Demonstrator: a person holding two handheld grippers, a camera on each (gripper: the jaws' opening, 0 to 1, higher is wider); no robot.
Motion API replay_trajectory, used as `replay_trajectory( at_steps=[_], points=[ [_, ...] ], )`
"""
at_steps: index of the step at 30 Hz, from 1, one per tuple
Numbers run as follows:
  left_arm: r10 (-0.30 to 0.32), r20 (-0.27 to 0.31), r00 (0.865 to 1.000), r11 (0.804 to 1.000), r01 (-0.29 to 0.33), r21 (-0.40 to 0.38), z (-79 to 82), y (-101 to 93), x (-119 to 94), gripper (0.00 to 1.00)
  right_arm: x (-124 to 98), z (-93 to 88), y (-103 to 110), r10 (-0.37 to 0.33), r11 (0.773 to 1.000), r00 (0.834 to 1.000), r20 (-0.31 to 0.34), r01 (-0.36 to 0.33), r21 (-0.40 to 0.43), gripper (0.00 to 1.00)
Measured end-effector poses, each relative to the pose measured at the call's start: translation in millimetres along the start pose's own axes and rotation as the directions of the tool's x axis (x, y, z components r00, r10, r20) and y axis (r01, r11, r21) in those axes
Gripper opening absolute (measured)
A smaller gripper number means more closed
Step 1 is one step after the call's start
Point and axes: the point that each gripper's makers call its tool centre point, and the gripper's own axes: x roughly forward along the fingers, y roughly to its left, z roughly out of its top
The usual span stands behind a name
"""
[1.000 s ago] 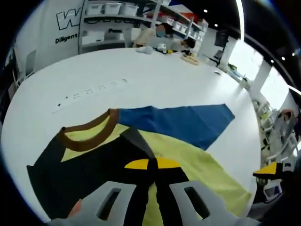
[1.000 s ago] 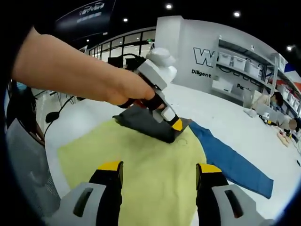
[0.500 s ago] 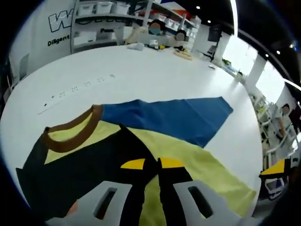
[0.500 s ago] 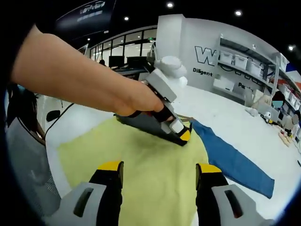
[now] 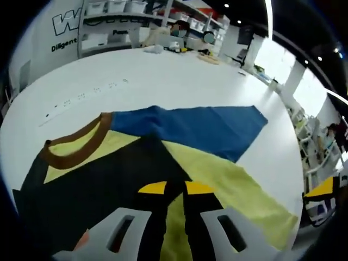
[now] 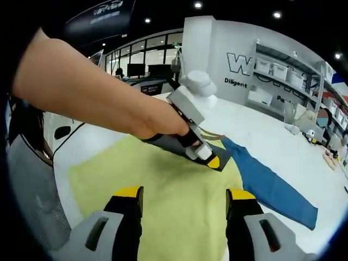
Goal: Fold the garment on the visible template until the final outline fits inside the template.
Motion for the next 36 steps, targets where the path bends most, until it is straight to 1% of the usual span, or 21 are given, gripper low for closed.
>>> replay_trajectory(
  at_steps=[3, 7, 11, 14, 19, 22, 24, 25, 27, 29, 33, 36],
  points=[
    [0.002, 0.001, 1.000, 1.000, -0.002, -0.008, -0.2, -0.2, -1.2, 0.03, 0.1, 0.3, 0.1, 0.000, 1.000, 1.000, 0.001, 0.000, -0.001, 0.61],
    [-0.009, 0.003, 1.000, 1.000, 0.009, 0.000, 0.2, -3.6, -6.9, 0.06, 0.2, -0.3, -0.3, 0.000, 1.000, 1.000, 0.000, 0.000, -0.001, 0.61],
    [-0.010, 0.033, 0.999, 1.000, 0.011, -0.009, 5.2, -0.7, -18.4, 0.09, 0.5, 0.4, 1.0, 0.001, 1.000, 1.000, 0.000, -0.001, -0.007, 0.61],
    [-0.008, 0.070, 0.998, 1.000, 0.010, -0.016, 10.4, 4.6, -30.6, 0.11, 1.4, 1.2, 2.2, 0.004, 1.000, 1.000, 0.000, -0.004, -0.011, 0.61],
    [0.006, 0.108, 0.994, 1.000, -0.004, -0.023, 12.8, 14.1, -47.6, 0.15, 1.9, 0.5, 3.8, 0.007, 1.000, 1.000, -0.003, -0.007, -0.017, 0.61],
    [0.021, 0.126, 0.992, 0.999, -0.018, -0.028, 12.2, 19.6, -58.7, 0.19, 1.9, 0.4, 4.1, 0.008, 1.000, 1.000, -0.005, -0.008, -0.020, 0.61],
    [0.033, 0.139, 0.990, 0.999, -0.031, -0.016, 12.2, 23.1, -65.0, 0.24, 2.0, 0.5, 4.3, 0.008, 1.000, 1.000, -0.005, -0.008, -0.022, 0.61],
    [0.048, 0.150, 0.988, 0.999, -0.047, -0.006, 12.0, 26.6, -69.2, 0.27, 2.0, 0.6, 4.7, 0.008, 1.000, 1.000, -0.004, -0.008, -0.023, 0.61],
    [0.058, 0.153, 0.987, 0.998, -0.057, -0.008, 8.8, 28.9, -77.6, 0.34, 2.2, 0.6, 5.8, 0.010, 1.000, 1.000, -0.006, -0.010, -0.026, 0.61],
    [0.080, 0.178, 0.981, 0.997, -0.081, -0.003, 8.0, 32.9, -87.4, 0.43, 2.3, 0.8, 6.2, 0.011, 1.000, 1.000, -0.005, -0.011, -0.028, 0.61],
    [0.092, 0.208, 0.974, 0.996, -0.091, -0.015, 0.4, 32.8, -107.8, 0.53, 3.0, 1.4, 8.2, 0.016, 0.999, 1.000, -0.007, -0.016, -0.033, 0.61],
    [0.112, 0.229, 0.967, 0.994, -0.109, -0.024, -6.1, 34.0, -121.4, 0.61, 3.1, 1.3, 10.1, 0.020, 0.999, 1.000, -0.008, -0.020, -0.040, 0.61]
  ],
)
